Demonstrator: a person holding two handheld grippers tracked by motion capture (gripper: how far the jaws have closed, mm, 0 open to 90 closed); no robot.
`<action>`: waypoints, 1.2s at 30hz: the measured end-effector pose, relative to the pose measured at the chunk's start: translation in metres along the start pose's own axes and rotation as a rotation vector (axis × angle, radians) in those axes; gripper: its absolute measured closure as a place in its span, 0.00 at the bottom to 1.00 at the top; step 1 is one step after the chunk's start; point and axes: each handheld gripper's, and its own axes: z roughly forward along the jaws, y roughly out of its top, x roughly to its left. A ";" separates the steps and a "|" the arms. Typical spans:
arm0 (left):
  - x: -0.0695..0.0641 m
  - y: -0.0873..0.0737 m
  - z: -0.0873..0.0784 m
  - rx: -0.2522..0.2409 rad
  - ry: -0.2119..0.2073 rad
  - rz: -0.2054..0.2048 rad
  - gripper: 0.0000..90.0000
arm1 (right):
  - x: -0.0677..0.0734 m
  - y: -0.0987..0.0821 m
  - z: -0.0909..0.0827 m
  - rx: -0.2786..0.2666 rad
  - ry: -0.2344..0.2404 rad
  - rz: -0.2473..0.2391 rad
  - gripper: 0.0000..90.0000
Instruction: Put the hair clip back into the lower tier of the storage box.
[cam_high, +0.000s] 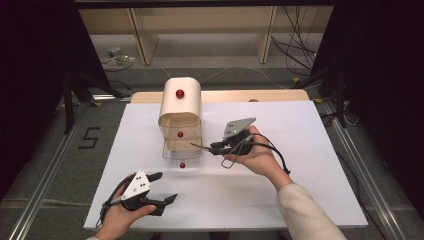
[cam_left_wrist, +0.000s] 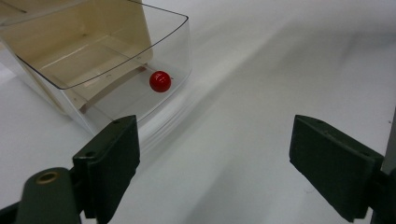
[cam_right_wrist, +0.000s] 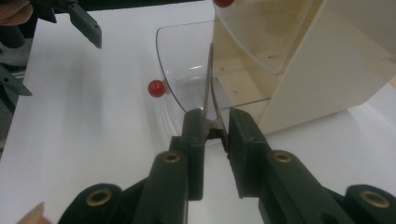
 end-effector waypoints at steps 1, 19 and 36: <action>0.000 0.000 0.000 -0.004 0.001 -0.004 0.18 | 0.000 0.000 0.000 -0.001 0.002 -0.001 0.86; 0.000 0.000 0.000 -0.003 -0.004 -0.003 0.18 | 0.000 0.007 0.009 0.013 0.008 -0.004 0.86; -0.001 0.001 0.001 -0.002 -0.005 0.000 0.18 | 0.000 0.014 0.016 0.017 0.013 0.009 0.86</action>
